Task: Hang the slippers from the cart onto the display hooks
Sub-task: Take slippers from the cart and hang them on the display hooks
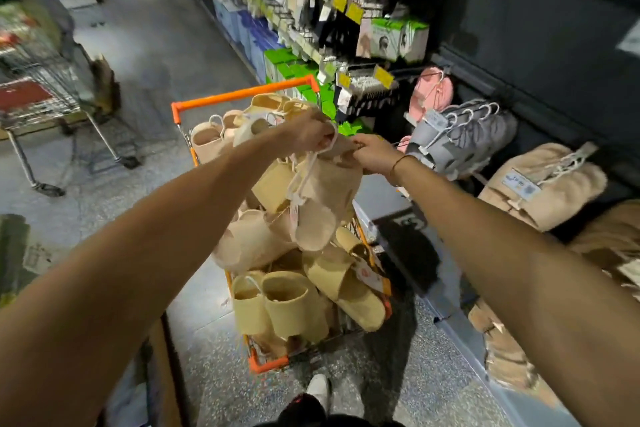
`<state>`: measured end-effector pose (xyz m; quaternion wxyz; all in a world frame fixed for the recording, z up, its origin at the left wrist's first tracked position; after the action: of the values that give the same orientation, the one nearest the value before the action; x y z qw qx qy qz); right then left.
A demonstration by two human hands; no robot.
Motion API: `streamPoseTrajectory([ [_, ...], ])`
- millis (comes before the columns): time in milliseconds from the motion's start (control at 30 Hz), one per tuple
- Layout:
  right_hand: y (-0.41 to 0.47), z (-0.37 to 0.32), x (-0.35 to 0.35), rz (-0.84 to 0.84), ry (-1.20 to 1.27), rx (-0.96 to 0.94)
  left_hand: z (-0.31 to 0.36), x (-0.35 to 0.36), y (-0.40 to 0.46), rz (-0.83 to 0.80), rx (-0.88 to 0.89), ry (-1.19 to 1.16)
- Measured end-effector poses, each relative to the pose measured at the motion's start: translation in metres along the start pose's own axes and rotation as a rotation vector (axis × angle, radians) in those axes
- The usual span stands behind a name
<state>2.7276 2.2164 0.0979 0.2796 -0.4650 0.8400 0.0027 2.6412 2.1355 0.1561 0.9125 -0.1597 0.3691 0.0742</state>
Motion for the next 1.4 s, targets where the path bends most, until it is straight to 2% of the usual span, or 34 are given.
streamPoseTrajectory([
  [133, -0.038, -0.082, -0.063, 0.168, 0.181, -0.236, 0.058, -0.048, -0.003, 0.264, 0.079, -0.248],
  [200, -0.056, -0.116, -0.086, 0.246, 0.159, -0.328, 0.089, -0.067, -0.006, 0.361, 0.137, -0.359],
  [267, -0.070, -0.141, -0.112, 0.345, 0.087, -0.386, 0.128, -0.082, -0.013, 0.400, 0.198, -0.367],
  [467, -0.126, -0.179, -0.207, 0.662, -0.122, -0.405, 0.228, -0.113, -0.003, 0.481, 0.360, -0.327],
  [633, -0.188, -0.189, -0.289, 0.923, -0.256, -0.389, 0.315, -0.094, -0.015, 0.475, 0.555, -0.390],
  [700, -0.218, -0.187, -0.321, 1.008, -0.268, -0.361, 0.330, -0.080, -0.009, 0.447, 0.647, -0.529],
  [767, -0.245, -0.188, -0.349, 1.078, -0.302, -0.336, 0.334, -0.074, -0.002, 0.502, 0.695, -0.639],
  [833, -0.272, -0.188, -0.373, 1.141, -0.302, -0.309, 0.327, -0.061, 0.022, 0.519, 0.628, -0.701],
  [933, -0.313, -0.194, -0.398, 1.207, -0.286, -0.325, 0.317, -0.021, 0.063, 0.430, 0.446, -0.556],
  [1000, -0.337, -0.198, -0.412, 1.248, -0.314, -0.314, 0.319, 0.019, 0.085, 0.295, 0.369, -0.463],
  [1033, -0.350, -0.200, -0.419, 1.273, -0.334, -0.311, 0.322, 0.045, 0.091, 0.191, 0.338, -0.454],
  [1167, -0.399, -0.195, -0.449, 1.377, -0.355, -0.275, 0.339, 0.171, 0.075, -0.426, 0.184, -0.517],
  [1233, -0.419, -0.192, -0.461, 1.405, -0.382, -0.258, 0.357, 0.216, 0.061, -0.614, 0.180, -0.569],
  [1300, -0.439, -0.186, -0.470, 1.417, -0.420, -0.232, 0.378, 0.248, 0.046, -0.702, 0.171, -0.645],
  [1400, -0.472, -0.173, -0.481, 1.431, -0.495, -0.174, 0.406, 0.268, 0.039, -0.619, 0.117, -0.722],
])
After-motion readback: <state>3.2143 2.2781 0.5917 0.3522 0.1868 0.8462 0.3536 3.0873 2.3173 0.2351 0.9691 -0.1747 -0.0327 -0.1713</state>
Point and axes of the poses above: each hand's wrist, its own y-axis towards the middle knuckle, its own x-axis out of the palm, z = x × y, the point moved 10 cm from there along y, towards the middle knuckle, and after that the axes turned 2 degrees about -z, right-handed, at the moved point
